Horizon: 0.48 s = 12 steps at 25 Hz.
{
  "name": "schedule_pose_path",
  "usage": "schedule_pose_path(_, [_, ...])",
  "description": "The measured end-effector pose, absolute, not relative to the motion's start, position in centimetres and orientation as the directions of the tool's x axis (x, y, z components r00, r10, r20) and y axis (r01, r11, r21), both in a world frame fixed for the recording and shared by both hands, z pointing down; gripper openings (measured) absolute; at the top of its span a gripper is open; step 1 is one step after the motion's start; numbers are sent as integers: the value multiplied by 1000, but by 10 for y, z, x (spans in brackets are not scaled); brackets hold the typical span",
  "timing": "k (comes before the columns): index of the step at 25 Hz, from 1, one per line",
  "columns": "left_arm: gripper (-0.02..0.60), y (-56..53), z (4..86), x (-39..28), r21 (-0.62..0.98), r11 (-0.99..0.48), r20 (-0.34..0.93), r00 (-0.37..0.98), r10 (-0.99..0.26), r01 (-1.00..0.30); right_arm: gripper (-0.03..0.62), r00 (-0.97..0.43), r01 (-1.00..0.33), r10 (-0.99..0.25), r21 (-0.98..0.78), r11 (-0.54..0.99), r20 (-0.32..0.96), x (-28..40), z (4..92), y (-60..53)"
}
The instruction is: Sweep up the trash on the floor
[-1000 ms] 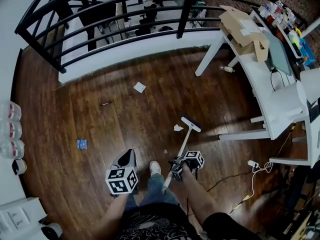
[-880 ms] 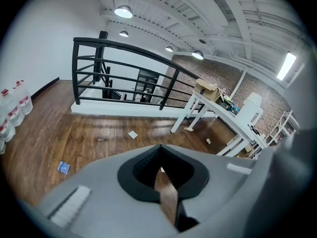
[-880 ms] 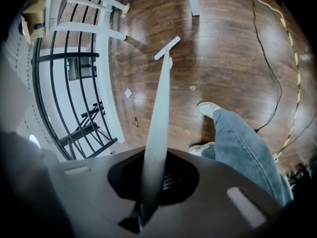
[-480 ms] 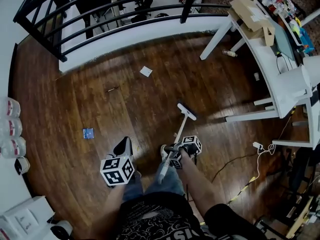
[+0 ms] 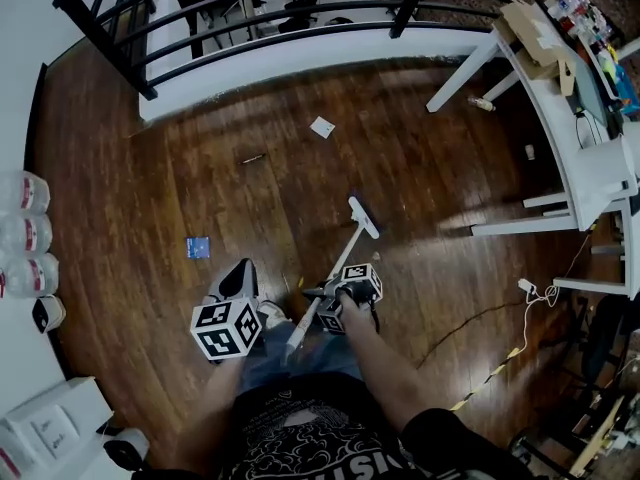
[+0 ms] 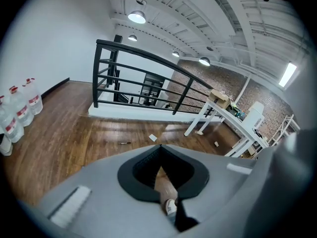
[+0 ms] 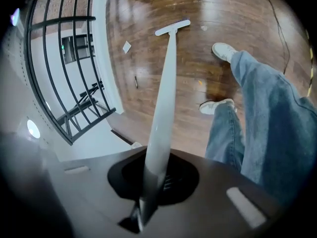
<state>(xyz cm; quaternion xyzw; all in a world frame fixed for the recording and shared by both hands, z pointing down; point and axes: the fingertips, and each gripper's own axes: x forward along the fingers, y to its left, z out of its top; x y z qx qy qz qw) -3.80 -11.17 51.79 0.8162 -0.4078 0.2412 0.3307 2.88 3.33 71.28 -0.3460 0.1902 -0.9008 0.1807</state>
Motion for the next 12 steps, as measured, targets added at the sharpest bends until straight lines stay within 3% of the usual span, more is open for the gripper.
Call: schedule_pose_path(12, [5, -134, 508, -141, 321, -369, 639, 487, -595, -872, 2, -816, 70, -327, -479, -875, 478, -125, 695, 33])
